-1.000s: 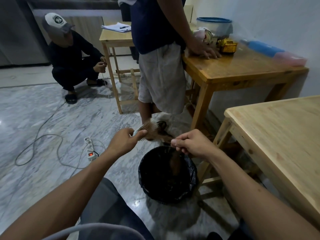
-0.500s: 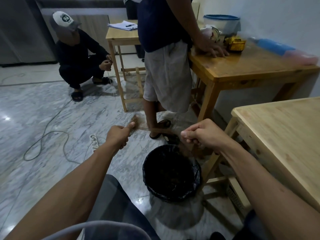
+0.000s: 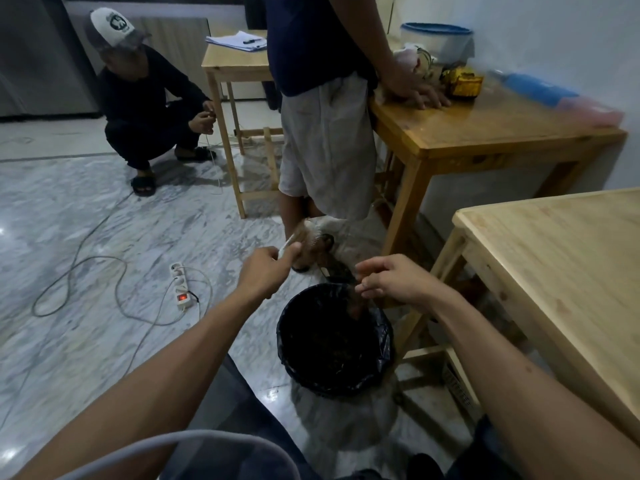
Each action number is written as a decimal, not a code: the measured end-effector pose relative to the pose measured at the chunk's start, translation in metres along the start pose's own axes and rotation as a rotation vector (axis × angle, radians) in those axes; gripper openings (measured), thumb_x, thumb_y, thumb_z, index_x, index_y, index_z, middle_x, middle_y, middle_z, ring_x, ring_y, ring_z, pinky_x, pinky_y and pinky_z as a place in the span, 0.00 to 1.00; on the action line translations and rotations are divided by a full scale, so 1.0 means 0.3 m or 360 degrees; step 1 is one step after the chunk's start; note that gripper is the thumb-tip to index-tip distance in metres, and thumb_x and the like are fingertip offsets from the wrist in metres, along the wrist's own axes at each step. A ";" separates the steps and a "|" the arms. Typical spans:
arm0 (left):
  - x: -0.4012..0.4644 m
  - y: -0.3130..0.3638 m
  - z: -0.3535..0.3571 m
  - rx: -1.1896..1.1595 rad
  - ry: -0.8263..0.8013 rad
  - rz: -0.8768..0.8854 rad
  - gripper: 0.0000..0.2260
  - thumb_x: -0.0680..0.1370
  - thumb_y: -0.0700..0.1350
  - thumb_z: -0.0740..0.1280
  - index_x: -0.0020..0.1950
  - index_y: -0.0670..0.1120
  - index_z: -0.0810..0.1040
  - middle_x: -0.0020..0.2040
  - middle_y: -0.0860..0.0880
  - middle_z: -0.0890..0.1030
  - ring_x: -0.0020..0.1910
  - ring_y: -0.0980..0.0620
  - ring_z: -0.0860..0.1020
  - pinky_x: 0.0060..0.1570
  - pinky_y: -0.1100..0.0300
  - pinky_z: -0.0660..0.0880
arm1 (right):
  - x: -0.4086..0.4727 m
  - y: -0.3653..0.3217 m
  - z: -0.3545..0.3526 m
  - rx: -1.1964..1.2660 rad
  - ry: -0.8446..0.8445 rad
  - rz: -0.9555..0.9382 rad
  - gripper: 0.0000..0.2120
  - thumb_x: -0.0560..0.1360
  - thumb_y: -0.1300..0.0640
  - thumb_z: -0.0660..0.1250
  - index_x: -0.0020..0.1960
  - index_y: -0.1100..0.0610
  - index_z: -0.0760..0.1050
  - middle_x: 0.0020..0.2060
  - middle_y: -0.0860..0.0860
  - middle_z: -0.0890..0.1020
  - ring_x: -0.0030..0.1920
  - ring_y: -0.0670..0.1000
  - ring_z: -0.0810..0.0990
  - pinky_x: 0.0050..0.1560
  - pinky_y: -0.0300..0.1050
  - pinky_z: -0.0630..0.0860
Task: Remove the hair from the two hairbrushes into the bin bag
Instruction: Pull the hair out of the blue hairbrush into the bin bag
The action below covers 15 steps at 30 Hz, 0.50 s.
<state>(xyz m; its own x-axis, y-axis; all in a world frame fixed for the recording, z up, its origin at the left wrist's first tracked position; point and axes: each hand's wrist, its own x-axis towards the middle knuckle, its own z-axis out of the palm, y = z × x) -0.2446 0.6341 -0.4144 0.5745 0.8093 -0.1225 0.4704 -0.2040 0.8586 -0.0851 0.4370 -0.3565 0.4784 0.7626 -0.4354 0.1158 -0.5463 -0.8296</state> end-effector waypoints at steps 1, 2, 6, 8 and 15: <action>-0.006 0.007 0.007 0.0008 -0.0030 0.0020 0.26 0.77 0.66 0.66 0.37 0.44 0.66 0.29 0.43 0.69 0.21 0.49 0.67 0.23 0.59 0.64 | -0.001 0.000 0.005 0.0059 -0.0046 0.0045 0.27 0.79 0.69 0.66 0.77 0.61 0.68 0.68 0.59 0.78 0.55 0.51 0.86 0.47 0.39 0.84; -0.015 0.015 0.012 0.0015 -0.0057 0.0037 0.26 0.78 0.65 0.66 0.36 0.45 0.65 0.29 0.43 0.70 0.20 0.50 0.67 0.23 0.59 0.64 | -0.001 0.000 0.011 0.0078 -0.0059 0.0089 0.30 0.79 0.70 0.65 0.80 0.60 0.64 0.70 0.60 0.76 0.54 0.53 0.87 0.44 0.40 0.84; -0.034 0.038 0.028 0.0093 -0.0073 0.0108 0.26 0.78 0.65 0.66 0.36 0.44 0.68 0.31 0.43 0.73 0.22 0.50 0.70 0.23 0.58 0.67 | -0.002 0.006 0.024 -0.0332 0.0387 0.0124 0.20 0.81 0.62 0.63 0.73 0.58 0.73 0.54 0.59 0.85 0.38 0.52 0.89 0.38 0.45 0.86; -0.039 0.054 0.038 0.0162 -0.0054 0.0159 0.26 0.77 0.67 0.65 0.35 0.45 0.70 0.30 0.45 0.74 0.25 0.49 0.73 0.27 0.55 0.70 | -0.005 -0.001 0.033 -0.0482 0.0660 0.0035 0.10 0.82 0.56 0.65 0.58 0.58 0.83 0.39 0.55 0.87 0.36 0.51 0.87 0.41 0.48 0.86; -0.059 0.121 0.055 0.0363 0.0025 0.0339 0.25 0.78 0.66 0.65 0.30 0.49 0.67 0.26 0.51 0.69 0.27 0.49 0.71 0.32 0.51 0.67 | 0.021 -0.017 0.042 -0.0426 0.0697 0.0024 0.14 0.82 0.57 0.64 0.66 0.58 0.76 0.40 0.55 0.87 0.35 0.50 0.87 0.38 0.45 0.85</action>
<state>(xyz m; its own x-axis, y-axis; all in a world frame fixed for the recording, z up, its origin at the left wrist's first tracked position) -0.2266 0.6031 -0.3892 0.6667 0.7432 0.0571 0.4800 -0.4866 0.7299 -0.0937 0.4489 -0.3593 0.7949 0.5686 -0.2117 0.2975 -0.6694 -0.6808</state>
